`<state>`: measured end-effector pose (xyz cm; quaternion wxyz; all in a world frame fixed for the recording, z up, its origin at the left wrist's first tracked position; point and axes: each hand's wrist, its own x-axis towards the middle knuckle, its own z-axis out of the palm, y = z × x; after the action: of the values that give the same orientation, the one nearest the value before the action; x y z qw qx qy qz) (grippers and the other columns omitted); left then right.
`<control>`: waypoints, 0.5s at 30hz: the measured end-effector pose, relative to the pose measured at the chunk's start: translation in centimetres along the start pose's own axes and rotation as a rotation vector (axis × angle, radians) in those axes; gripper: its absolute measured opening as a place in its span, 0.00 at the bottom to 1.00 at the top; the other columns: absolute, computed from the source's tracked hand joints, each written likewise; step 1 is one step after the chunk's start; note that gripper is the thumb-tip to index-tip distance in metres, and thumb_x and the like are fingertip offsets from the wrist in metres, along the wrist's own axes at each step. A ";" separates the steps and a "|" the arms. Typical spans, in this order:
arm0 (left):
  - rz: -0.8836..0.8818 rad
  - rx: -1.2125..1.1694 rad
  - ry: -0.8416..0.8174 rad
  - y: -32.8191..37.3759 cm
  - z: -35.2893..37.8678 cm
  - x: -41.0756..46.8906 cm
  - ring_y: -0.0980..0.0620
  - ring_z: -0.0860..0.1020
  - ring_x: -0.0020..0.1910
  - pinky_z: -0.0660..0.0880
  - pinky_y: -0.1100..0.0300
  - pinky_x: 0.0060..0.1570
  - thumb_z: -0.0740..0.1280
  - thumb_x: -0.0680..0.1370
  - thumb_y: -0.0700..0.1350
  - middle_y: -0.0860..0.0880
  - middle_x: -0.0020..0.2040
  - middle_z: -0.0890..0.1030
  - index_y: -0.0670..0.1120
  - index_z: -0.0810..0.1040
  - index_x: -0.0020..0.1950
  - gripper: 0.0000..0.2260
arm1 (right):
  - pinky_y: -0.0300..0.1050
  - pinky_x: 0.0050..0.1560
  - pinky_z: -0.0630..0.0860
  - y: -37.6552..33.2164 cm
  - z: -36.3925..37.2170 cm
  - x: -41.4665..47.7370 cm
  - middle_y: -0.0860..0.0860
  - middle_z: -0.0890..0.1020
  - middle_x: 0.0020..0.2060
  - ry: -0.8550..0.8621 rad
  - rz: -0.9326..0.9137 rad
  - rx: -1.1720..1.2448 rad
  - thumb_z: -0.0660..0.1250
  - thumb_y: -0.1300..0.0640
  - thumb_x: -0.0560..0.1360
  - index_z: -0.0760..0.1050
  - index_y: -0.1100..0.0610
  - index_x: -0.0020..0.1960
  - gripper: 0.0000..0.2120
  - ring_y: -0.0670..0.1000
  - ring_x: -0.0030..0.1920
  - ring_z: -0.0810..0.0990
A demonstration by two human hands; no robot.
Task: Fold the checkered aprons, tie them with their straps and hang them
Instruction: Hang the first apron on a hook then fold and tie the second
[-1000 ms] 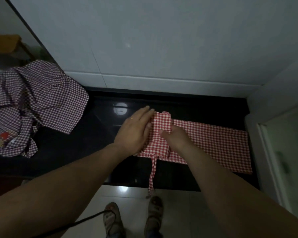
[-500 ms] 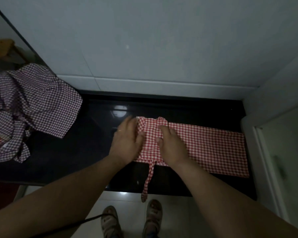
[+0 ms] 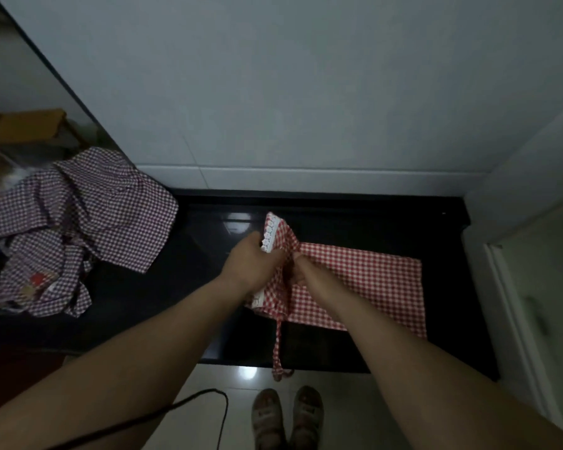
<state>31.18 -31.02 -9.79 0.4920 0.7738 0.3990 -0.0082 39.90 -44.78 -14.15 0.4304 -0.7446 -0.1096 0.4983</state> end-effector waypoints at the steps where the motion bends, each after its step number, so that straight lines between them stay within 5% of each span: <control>1: 0.005 0.001 -0.025 0.2 0.3 -0.2 0.50 0.83 0.51 0.82 0.48 0.55 0.70 0.75 0.56 0.50 0.54 0.84 0.48 0.79 0.61 0.18 | 0.52 0.72 0.72 -0.1 -0.2 -0.2 0.48 0.84 0.63 -0.045 0.006 0.089 0.53 0.27 0.79 0.80 0.49 0.67 0.33 0.49 0.63 0.82; 4: 0.061 -0.100 -0.137 0.0 1.4 -0.7 0.53 0.84 0.51 0.82 0.52 0.55 0.69 0.79 0.56 0.52 0.54 0.85 0.50 0.79 0.62 0.15 | 0.50 0.71 0.72 -1.2 -0.6 -0.8 0.47 0.79 0.70 -0.150 0.021 0.312 0.58 0.21 0.72 0.73 0.45 0.75 0.40 0.48 0.67 0.79; 6: 0.036 -0.218 -0.203 -0.4 1.7 -1.0 0.51 0.84 0.51 0.81 0.51 0.55 0.66 0.82 0.56 0.50 0.52 0.85 0.50 0.80 0.56 0.11 | 0.51 0.71 0.72 -1.9 -0.7 -1.7 0.48 0.81 0.67 -0.176 0.063 0.349 0.61 0.22 0.71 0.76 0.42 0.70 0.35 0.49 0.66 0.80; 8: 0.045 -0.194 -0.100 -1.4 1.5 -0.3 0.49 0.83 0.50 0.79 0.52 0.50 0.63 0.84 0.55 0.46 0.52 0.83 0.50 0.80 0.51 0.11 | 0.54 0.71 0.73 -2.3 -0.8 -2.6 0.48 0.84 0.62 -0.155 0.083 0.296 0.66 0.27 0.73 0.79 0.42 0.62 0.25 0.51 0.64 0.82; 10: -0.022 -0.165 -0.029 -3.0 0.9 0.7 0.50 0.81 0.49 0.77 0.55 0.47 0.64 0.83 0.53 0.45 0.54 0.81 0.49 0.78 0.53 0.09 | 0.56 0.69 0.75 -2.3 -0.7 -3.0 0.50 0.85 0.59 -0.086 0.092 0.257 0.70 0.38 0.77 0.77 0.50 0.68 0.25 0.53 0.61 0.84; 15: -0.258 -0.364 -0.294 -5.2 1.4 0.4 0.47 0.85 0.54 0.81 0.45 0.61 0.64 0.83 0.61 0.46 0.55 0.86 0.45 0.79 0.63 0.21 | 0.55 0.59 0.79 -2.7 0.8 -3.1 0.53 0.83 0.53 0.028 0.155 0.329 0.64 0.48 0.81 0.70 0.52 0.61 0.12 0.56 0.55 0.83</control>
<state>28.73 -30.85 -14.57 0.6707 0.6058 0.4133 -0.1112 38.47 -44.55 -10.17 0.5084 -0.6772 0.0372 0.5307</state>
